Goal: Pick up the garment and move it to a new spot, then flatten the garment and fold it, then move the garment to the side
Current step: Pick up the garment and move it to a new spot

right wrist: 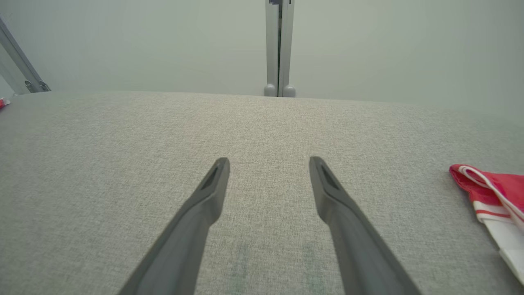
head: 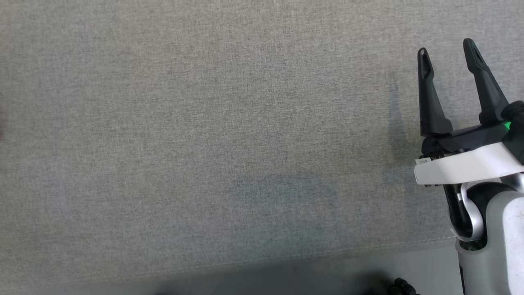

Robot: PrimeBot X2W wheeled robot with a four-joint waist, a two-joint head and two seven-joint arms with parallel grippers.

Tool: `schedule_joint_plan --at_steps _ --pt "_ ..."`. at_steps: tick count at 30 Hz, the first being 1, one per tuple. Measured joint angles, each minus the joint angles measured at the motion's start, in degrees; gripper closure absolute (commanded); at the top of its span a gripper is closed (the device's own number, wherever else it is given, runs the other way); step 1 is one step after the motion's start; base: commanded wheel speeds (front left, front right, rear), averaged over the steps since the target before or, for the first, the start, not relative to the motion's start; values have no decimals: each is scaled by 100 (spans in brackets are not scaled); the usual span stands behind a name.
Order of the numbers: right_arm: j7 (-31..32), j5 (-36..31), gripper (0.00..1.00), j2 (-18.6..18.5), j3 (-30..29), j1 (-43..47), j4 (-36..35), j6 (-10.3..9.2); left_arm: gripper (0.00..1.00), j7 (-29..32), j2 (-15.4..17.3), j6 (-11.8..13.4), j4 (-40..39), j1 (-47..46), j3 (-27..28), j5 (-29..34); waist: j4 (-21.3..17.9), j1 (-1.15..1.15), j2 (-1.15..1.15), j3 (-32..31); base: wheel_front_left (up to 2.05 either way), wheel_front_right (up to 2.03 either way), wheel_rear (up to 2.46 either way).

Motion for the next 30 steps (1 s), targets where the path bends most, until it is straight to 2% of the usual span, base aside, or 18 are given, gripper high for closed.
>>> schedule_joint_plan --at_steps 6,13,18,25,30 --pt "-176 26 0 42 -1 -7 263 0 100 -419 109 -264 57 -455 -252 346 -35 0 0 -259 0 0 0" --pt "-383 104 0 103 46 15 659 0 100 -424 80 -690 -12 -870 -762 773 -60 0 0 -774 0 0 0" --pt "-502 159 0 145 57 163 921 0 100 -332 -31 -890 -290 -1062 -1165 1048 -88 -1 0 -1251 0 0 0" --pt "-554 243 0 167 96 500 1177 0 100 -154 -237 -1004 -1128 -959 -1830 1211 -169 -1 0 -1999 0 0 0" --pt "-553 320 0 172 129 765 1213 0 100 115 -305 -1027 -2361 -614 -2548 999 -284 -1 1 -2493 0 0 0"
